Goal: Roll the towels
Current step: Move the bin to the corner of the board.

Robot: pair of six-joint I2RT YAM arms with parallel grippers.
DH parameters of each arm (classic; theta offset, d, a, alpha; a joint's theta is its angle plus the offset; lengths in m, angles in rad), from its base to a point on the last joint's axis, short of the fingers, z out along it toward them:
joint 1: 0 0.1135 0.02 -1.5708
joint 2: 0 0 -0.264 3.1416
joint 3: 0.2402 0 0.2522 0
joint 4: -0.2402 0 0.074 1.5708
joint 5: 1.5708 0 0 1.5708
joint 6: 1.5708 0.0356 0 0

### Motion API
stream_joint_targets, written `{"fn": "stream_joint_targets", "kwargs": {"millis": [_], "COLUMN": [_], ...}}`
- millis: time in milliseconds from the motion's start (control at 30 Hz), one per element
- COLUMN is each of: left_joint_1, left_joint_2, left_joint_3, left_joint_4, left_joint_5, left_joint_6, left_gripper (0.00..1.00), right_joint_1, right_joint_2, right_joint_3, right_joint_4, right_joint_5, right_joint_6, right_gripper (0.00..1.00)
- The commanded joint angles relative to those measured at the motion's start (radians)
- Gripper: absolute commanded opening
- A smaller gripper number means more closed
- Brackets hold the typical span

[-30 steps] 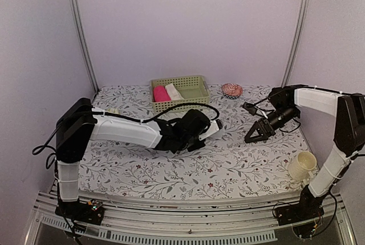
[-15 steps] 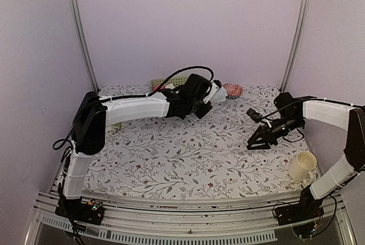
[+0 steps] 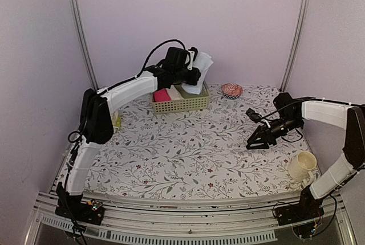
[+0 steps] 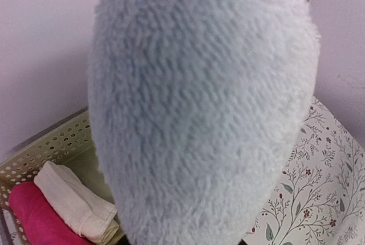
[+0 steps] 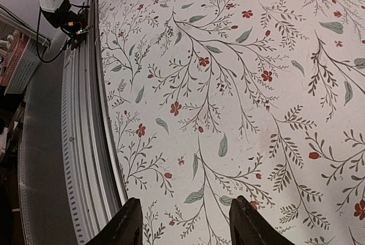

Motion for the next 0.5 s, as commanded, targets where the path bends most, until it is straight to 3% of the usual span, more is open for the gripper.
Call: {"fn": "stream_joint_targets", "kwargs": {"millis": [0, 200, 467], "left_joint_1": [0.095, 0.152, 0.169], "left_joint_2": [0.062, 0.148, 0.251], "left_joint_3": [0.021, 0.036, 0.089], "left_joint_4": [0.09, 0.219, 0.293], "left_joint_5": [0.22, 0.365, 0.309], "left_joint_6": [-0.265, -0.448, -0.665], "left_gripper": [0.0, 0.0, 0.0], "right_joint_1": [-0.004, -0.004, -0.004], "right_joint_2": [0.017, 0.022, 0.03], "right_joint_3": [-0.006, -0.01, -0.011], "right_joint_4": [0.015, 0.015, 0.014], "right_joint_5": [-0.008, -0.009, -0.01], "right_joint_6": [-0.002, -0.006, -0.012], "right_gripper": [0.54, 0.54, 0.54]}}
